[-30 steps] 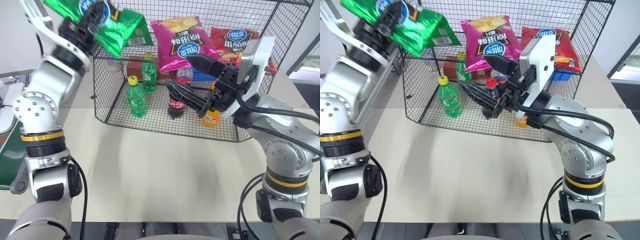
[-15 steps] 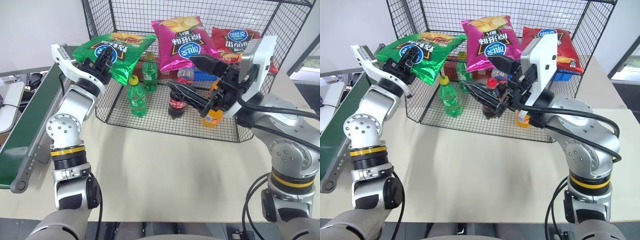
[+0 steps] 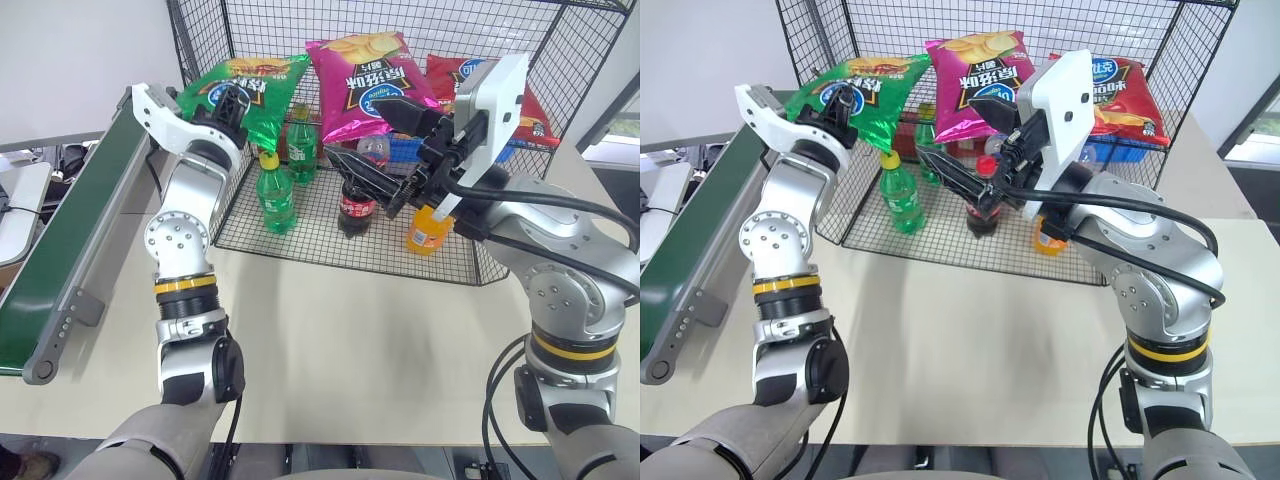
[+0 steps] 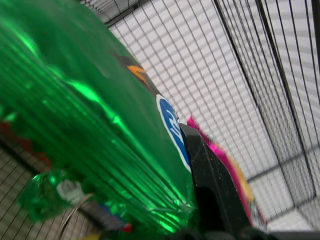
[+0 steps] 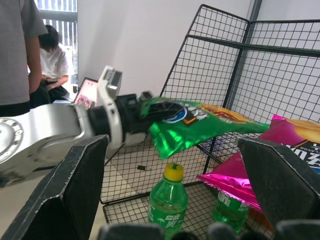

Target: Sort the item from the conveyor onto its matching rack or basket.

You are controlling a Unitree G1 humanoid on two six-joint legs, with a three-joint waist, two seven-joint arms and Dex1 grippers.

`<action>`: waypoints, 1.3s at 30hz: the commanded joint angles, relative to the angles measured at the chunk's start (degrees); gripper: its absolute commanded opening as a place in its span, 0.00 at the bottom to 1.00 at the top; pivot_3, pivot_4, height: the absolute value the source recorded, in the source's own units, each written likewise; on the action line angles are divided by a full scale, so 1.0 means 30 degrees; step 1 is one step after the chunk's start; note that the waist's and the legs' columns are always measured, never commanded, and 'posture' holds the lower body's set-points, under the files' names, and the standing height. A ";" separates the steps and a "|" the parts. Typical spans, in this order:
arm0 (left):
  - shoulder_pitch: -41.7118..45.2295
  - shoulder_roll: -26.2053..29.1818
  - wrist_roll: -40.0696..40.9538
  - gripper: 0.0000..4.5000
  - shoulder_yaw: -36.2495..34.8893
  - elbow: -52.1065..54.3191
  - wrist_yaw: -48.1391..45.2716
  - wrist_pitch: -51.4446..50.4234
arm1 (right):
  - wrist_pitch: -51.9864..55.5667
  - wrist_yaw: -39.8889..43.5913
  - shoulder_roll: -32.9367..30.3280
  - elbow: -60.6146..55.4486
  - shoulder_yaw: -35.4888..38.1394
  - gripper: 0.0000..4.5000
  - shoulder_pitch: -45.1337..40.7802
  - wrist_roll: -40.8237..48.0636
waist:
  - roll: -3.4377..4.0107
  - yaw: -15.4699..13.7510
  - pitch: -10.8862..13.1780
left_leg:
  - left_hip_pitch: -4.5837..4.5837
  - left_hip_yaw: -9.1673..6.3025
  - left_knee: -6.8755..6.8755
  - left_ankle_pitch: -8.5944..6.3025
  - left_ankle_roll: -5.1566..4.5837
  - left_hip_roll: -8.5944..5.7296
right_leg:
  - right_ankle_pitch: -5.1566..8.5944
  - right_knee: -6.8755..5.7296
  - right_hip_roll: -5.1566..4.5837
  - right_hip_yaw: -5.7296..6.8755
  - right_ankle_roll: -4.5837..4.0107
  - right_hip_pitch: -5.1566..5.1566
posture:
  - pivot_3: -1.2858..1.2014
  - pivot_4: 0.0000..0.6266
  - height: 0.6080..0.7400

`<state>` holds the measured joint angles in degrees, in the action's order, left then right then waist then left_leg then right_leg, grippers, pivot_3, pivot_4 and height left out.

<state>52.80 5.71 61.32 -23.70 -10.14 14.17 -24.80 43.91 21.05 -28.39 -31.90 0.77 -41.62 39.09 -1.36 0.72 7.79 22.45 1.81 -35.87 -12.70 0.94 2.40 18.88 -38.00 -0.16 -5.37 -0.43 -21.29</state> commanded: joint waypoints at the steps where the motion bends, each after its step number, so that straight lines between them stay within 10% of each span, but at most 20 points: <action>1: 0.1027 -0.0069 -0.0795 0.01 -0.0275 -0.0852 -0.0290 0.0777 | -0.0238 -0.0095 0.0082 -0.0355 0.0327 1.00 -0.0274 -0.0211 | 0.0000 0.0019 0.0000 | -0.0002 0.0002 0.0001 0.0001 0.0001 -0.0003 | 0.0000 0.0000 0.0001 0.0004 0.0001 -0.0001 | 0.52 0.24 1.00; 7: 0.1020 -0.0391 -0.0986 0.06 -0.0311 -0.0853 -0.0630 0.0339 | -0.0208 -0.0103 0.0050 -0.0465 0.0414 1.00 -0.0052 -0.0405 | -0.0001 0.0022 0.0001 | -0.0004 -0.0003 0.0003 0.0048 0.0082 0.0007 | 0.0000 -0.0005 0.0010 0.0003 0.0002 -0.0001 | 0.52 0.24 1.00; 17: 0.0041 0.0721 -0.0994 0.99 0.0193 0.0497 -0.1478 -0.2520 | -0.0389 0.0122 0.0190 -0.0255 0.0343 1.00 0.0145 -0.0649 | 0.0001 0.0085 0.0000 | -0.0025 0.0004 0.0007 0.0051 0.0088 0.0014 | 0.0002 -0.0014 0.0026 0.0002 0.0006 0.0003 | 0.52 0.24 1.00; 30: -0.4684 0.5876 0.4382 0.99 -0.0615 0.6242 0.0934 -1.1511 | -0.1206 0.1403 0.0540 0.0775 0.0091 1.00 0.0428 -0.1243 | -0.0022 0.0060 0.0018 | -0.0038 -0.0016 0.0019 0.0049 0.0088 0.0102 | 0.0002 -0.0032 -0.0016 0.0003 0.0006 -0.0007 | 0.52 0.24 1.00; 39: -1.0135 1.5693 -0.0329 0.99 0.0669 1.0560 -0.9813 -1.0570 | -0.2114 0.3300 -0.0995 0.1755 0.1026 1.00 0.1507 -0.1788 | -0.0009 0.0117 0.0071 | -0.0101 -0.0005 0.0228 0.0103 0.0162 0.0041 | 0.0002 0.0002 -0.0060 0.0011 0.0002 -0.0036 | 0.52 0.24 1.00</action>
<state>24.23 50.02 64.78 -22.71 17.87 -8.53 -61.02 39.82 29.98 -30.60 -25.32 1.86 -37.17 33.91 -1.38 1.07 8.00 22.14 1.79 -35.17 -12.39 1.38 2.51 18.89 -37.99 -0.38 -5.35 -0.42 -21.40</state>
